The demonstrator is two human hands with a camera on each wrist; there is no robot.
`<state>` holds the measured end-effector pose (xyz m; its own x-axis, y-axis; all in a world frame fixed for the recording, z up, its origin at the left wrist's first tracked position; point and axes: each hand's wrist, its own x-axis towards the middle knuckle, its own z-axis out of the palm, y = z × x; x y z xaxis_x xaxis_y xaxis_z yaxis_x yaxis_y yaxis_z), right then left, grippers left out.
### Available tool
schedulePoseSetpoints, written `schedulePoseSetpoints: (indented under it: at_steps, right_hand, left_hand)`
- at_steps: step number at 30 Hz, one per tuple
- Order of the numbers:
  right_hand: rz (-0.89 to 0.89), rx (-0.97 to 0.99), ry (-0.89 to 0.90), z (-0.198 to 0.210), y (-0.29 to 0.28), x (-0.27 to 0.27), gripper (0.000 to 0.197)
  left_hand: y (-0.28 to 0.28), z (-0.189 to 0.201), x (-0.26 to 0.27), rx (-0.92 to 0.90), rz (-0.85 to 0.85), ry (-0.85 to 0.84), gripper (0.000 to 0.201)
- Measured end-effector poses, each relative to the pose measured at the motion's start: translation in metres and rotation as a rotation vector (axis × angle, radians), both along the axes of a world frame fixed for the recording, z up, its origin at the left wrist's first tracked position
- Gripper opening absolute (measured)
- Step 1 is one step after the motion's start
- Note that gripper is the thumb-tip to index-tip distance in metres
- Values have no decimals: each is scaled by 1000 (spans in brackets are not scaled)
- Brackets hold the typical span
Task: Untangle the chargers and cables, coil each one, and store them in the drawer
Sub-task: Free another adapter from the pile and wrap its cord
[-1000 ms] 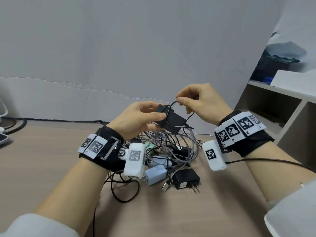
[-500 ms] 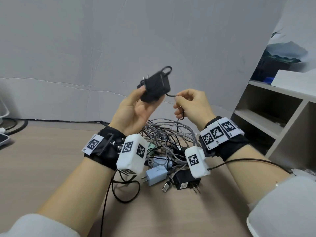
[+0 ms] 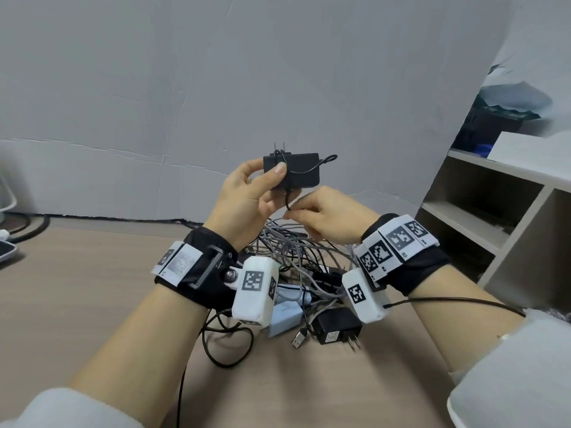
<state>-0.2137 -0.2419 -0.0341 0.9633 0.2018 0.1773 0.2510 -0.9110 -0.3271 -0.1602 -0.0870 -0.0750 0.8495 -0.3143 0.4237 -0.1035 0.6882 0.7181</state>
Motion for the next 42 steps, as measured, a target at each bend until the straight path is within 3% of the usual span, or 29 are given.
schedulePoseSetpoints:
  at_steps: [3, 11, 16, 21, 25, 28, 35, 42]
  right_hand:
    - [-44, 59, 1, -2, -12, 3, 20]
    - [-251, 18, -108, -13, -42, 15, 17]
    - [-201, 139, -218, -11, -37, 10, 19]
    - [-5, -172, -148, 5, -11, -11, 23]
    - [89, -72, -241, 23, 1, -22, 17]
    - [93, 25, -357, 39, -3, -25, 15]
    - [33, 212, -391, 49, -25, -20, 9]
    - [-52, 461, -245, 32, -40, -15, 10]
  left_hand:
    - [4, 4, -2, -63, 0, -40, 27]
    - [9, 9, 4, -303, 7, 66, 29]
    - [16, 13, 8, -376, 103, 83, 30]
    - [14, 1, 14, -86, 364, 28, 36]
    - [11, -6, 15, 187, 365, -54, 39]
    - [12, -10, 15, 343, 244, -92, 37]
    - [14, -8, 2, 421, -204, -101, 30]
    - [16, -5, -4, 410, -331, -154, 41]
